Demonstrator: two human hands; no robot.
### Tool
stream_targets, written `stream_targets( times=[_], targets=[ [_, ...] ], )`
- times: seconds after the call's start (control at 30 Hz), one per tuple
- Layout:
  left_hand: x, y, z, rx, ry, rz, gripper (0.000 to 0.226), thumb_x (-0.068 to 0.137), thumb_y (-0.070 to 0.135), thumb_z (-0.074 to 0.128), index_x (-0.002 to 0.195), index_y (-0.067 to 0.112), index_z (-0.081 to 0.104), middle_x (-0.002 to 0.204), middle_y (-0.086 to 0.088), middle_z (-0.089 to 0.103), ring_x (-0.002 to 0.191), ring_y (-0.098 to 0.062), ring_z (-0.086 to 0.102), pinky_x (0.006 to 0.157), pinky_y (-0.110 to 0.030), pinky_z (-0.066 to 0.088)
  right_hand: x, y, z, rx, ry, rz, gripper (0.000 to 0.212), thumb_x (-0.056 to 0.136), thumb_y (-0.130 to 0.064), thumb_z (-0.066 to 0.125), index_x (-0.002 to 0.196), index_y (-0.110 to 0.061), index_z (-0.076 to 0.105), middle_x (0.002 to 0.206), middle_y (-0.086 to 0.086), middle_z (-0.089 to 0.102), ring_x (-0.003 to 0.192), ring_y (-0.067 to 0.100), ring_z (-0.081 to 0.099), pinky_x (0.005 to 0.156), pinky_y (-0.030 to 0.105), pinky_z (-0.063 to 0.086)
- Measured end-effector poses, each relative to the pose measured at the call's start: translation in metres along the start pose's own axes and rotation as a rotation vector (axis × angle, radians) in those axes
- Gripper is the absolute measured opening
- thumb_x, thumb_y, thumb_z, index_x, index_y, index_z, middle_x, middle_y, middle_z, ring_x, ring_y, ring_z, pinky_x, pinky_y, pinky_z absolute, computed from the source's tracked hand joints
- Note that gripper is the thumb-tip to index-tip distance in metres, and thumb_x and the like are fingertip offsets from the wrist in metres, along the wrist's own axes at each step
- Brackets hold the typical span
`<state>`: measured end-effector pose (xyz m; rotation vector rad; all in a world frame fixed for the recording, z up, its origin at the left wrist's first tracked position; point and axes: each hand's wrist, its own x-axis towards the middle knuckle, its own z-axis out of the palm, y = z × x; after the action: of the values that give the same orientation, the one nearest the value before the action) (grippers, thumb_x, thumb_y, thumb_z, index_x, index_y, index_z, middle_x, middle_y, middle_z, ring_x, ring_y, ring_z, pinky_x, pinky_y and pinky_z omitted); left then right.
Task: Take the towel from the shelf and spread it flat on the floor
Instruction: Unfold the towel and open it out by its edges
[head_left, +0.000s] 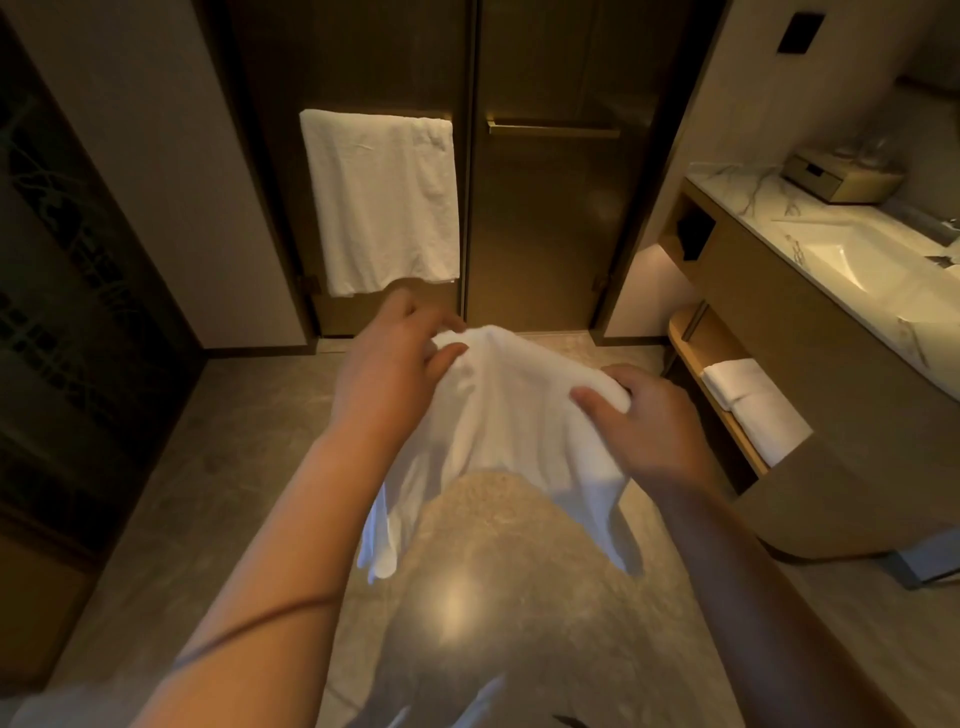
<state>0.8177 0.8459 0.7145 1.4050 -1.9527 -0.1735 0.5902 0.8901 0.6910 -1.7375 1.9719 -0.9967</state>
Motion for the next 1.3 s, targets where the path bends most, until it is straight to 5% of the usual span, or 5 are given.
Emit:
stream_targets(
  times=[0.27, 0.4, 0.63, 0.8, 1.3],
  targets=[
    [-0.018, 0.034, 0.036, -0.267, -0.170, 0.022, 0.039, 0.064, 0.053, 0.074, 0.096, 0.032, 0.066, 0.087, 0.020, 0.042, 0.079, 0.008, 0.047, 0.064, -0.006, 0.034, 0.011, -0.024, 0.001, 0.095, -0.027, 0.052, 0.023, 0.087, -0.042, 0.063, 0.104, -0.028, 0.065, 0.092, -0.010, 0.064, 0.081, 0.006, 0.057, 0.064, 0.023, 0.043],
    [-0.024, 0.043, 0.046, -0.188, -0.239, 0.008, 0.057, 0.055, 0.065, 0.070, 0.101, 0.031, 0.062, 0.093, 0.015, 0.041, 0.074, 0.002, 0.048, 0.061, -0.007, 0.030, 0.013, -0.023, -0.003, 0.193, -0.033, 0.087, 0.023, 0.088, -0.038, 0.062, 0.109, -0.028, 0.063, 0.095, -0.014, 0.060, 0.088, 0.006, 0.057, 0.071, 0.025, 0.044],
    [-0.025, 0.040, 0.057, -0.093, -0.256, -0.045, 0.042, 0.069, 0.051, 0.072, 0.097, 0.022, 0.063, 0.094, 0.008, 0.044, 0.069, -0.005, 0.048, 0.056, -0.012, 0.028, 0.006, -0.015, -0.009, 0.395, -0.198, 0.089, 0.032, 0.085, -0.025, 0.068, 0.108, -0.045, 0.059, 0.099, -0.017, 0.065, 0.086, 0.002, 0.062, 0.067, 0.018, 0.045],
    [-0.023, 0.034, 0.055, -0.135, -0.248, -0.061, 0.019, 0.073, 0.040, 0.071, 0.078, 0.029, 0.056, 0.080, 0.013, 0.040, 0.065, 0.001, 0.043, 0.054, -0.013, 0.024, 0.001, -0.011, -0.013, 0.470, -0.353, -0.027, 0.043, 0.085, -0.006, 0.066, 0.113, -0.039, 0.062, 0.091, -0.042, 0.062, 0.090, -0.016, 0.059, 0.065, 0.002, 0.044],
    [-0.006, 0.046, 0.022, -0.336, -0.076, 0.027, 0.032, 0.073, 0.024, 0.075, 0.096, 0.032, 0.054, 0.088, 0.014, 0.051, 0.085, 0.004, 0.049, 0.070, -0.007, 0.036, -0.006, 0.033, 0.001, 0.188, -0.127, 0.053, 0.038, 0.085, -0.002, 0.054, 0.109, -0.032, 0.059, 0.098, -0.018, 0.059, 0.086, -0.004, 0.055, 0.070, 0.015, 0.044]
  ],
)
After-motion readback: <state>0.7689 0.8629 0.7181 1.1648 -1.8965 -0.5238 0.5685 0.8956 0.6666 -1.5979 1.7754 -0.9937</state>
